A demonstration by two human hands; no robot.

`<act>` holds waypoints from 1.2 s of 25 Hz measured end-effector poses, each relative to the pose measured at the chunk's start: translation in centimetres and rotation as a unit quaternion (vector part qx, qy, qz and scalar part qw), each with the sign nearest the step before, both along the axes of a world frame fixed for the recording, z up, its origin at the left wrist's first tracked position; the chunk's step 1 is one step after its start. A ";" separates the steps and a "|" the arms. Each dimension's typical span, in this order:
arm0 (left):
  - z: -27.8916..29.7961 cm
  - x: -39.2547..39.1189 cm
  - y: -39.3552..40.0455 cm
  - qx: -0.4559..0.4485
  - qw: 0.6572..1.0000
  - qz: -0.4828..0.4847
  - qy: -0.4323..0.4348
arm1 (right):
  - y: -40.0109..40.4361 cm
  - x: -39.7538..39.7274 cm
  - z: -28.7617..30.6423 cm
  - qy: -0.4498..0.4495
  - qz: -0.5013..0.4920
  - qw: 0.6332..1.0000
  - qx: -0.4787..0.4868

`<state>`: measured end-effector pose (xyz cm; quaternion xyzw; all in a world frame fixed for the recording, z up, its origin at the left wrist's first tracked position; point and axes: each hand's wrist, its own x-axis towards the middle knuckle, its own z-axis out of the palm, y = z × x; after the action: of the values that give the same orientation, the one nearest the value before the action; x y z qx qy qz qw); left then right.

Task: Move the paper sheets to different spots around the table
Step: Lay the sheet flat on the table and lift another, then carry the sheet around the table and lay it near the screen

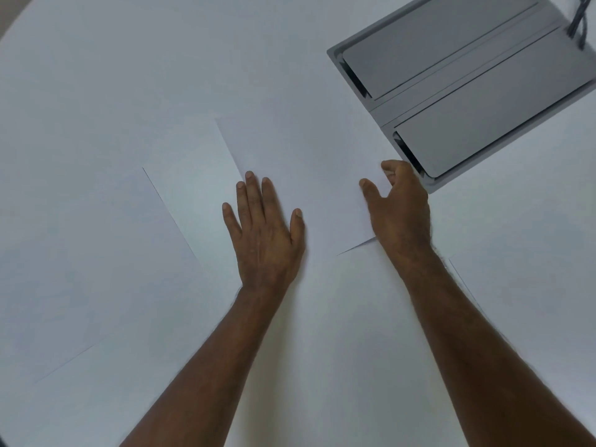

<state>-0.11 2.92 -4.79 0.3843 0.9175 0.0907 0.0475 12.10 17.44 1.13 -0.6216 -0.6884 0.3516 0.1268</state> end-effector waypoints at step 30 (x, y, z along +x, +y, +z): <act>23.1 -1.7 -36.4 0.306 0.709 0.280 -0.570 | -38.0 6.9 17.5 0.278 -0.041 0.932 -0.227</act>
<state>-1.86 -33.50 18.33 -0.0218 0.7037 0.5776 0.4131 18.96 -20.53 18.65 -0.5387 -0.5011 0.6520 0.1831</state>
